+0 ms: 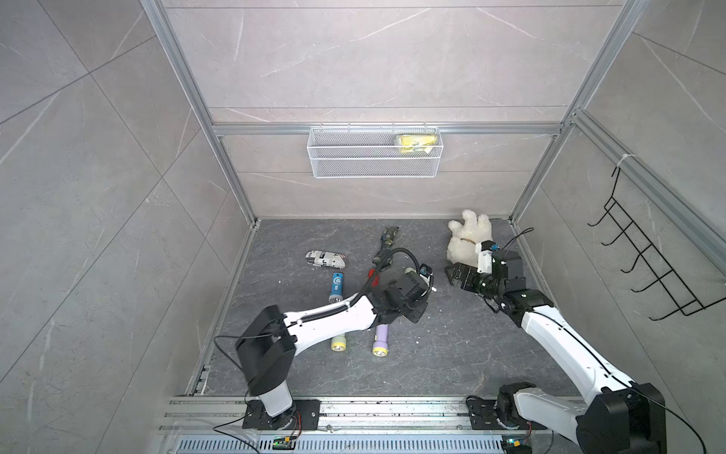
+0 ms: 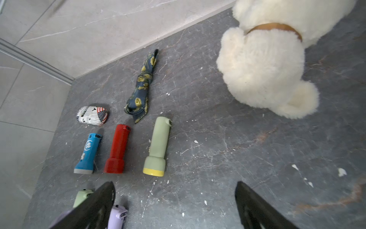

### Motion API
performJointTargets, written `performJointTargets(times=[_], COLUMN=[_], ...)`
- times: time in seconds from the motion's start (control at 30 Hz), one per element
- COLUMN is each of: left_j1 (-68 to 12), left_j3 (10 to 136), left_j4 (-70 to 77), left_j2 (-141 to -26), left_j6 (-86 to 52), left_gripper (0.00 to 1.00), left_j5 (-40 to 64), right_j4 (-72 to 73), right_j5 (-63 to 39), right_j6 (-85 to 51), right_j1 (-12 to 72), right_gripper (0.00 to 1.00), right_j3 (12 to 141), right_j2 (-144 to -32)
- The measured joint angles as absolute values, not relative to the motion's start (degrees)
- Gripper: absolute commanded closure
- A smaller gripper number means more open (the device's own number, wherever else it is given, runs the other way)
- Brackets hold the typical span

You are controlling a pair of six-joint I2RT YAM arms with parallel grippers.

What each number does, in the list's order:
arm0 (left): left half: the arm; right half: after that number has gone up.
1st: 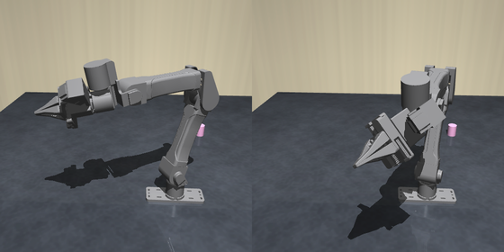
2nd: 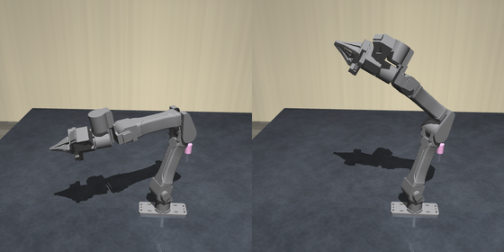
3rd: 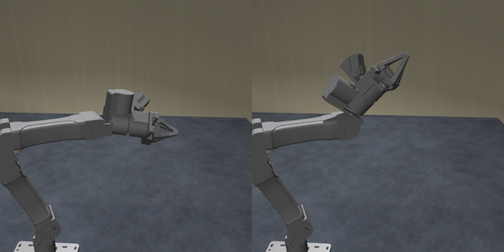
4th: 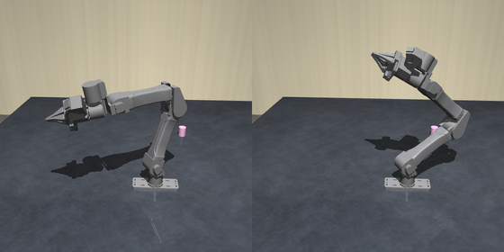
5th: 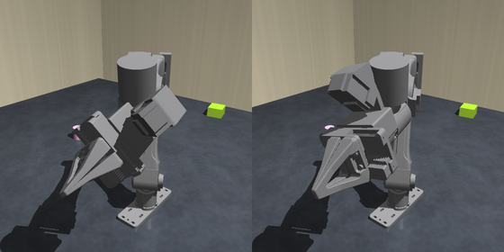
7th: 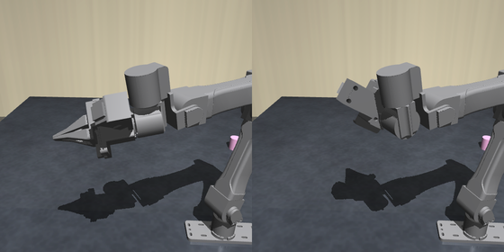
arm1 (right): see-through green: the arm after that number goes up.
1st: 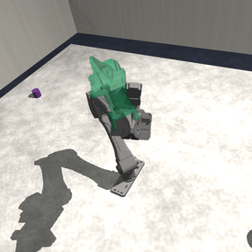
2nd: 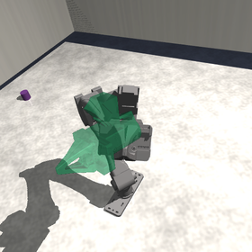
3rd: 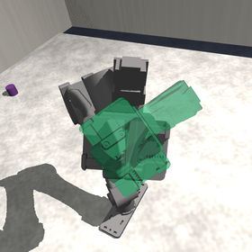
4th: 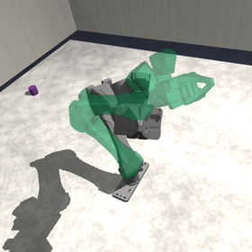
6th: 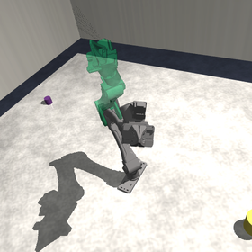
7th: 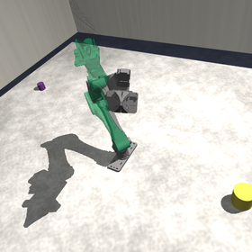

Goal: Close the plug at the bottom of the flashlight
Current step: Pick up the flashlight from the center of the board, then close the plug of the flashlight.

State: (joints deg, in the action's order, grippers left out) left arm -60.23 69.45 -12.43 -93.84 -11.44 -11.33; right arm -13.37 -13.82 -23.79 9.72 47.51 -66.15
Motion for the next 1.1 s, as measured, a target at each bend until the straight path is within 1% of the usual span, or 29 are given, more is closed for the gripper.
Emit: performJointTargets(times=[0.13,0.3,0.43,0.53,0.6,0.77,0.8,0.93,1.1], left_j1=[-58.22,-53.82,-48.05,-43.81,-42.15,-42.13,-42.13,-42.04,-41.17], left_j3=[58.98,43.27,37.43,35.46,34.41,34.04,34.04,34.04,34.04], left_j4=[3.03,26.89,36.67,43.62,46.87,49.5,49.74,49.98,50.43], left_j2=[-88.2,-84.29,-83.94,-83.57,-82.87,-81.43,-81.28,-80.88,-80.79], left_j6=[-5.41,2.02,1.41,-0.32,-0.82,-1.26,-1.3,-1.48,-2.61], left_gripper=[1.0,1.0,1.0,1.0,1.0,1.0,1.0,1.0,1.0], left_j5=[-7.18,1.69,11.33,17.32,20.69,27.35,28.25,30.81,33.41], right_j4=[-13.34,-11.2,-7.22,-2.5,0.91,9.02,10.11,13.41,17.3], right_j5=[-18.87,-27.59,-34.96,-41.19,-44.38,-50.04,-50.85,-53.98,-57.3], right_j6=[-22.83,-22.28,-22.5,-23.77,-24.93,-27.07,-27.27,-27.46,-29.17], right_j1=[9.72,9.72,9.72,9.74,10.04,13.63,14.61,18.24,19.18], right_gripper=[0.03,0.07,0.1,0.16,0.18,0.2,0.2,0.27,0.29], right_j3=[48.45,49.45,49.76,49.78,49.76,49.67,49.67,49.67,49.67], right_j2=[-67.09,-67.94,-67.94,-67.94,-67.96,-69.08,-69.45,-71.59,-74.06])
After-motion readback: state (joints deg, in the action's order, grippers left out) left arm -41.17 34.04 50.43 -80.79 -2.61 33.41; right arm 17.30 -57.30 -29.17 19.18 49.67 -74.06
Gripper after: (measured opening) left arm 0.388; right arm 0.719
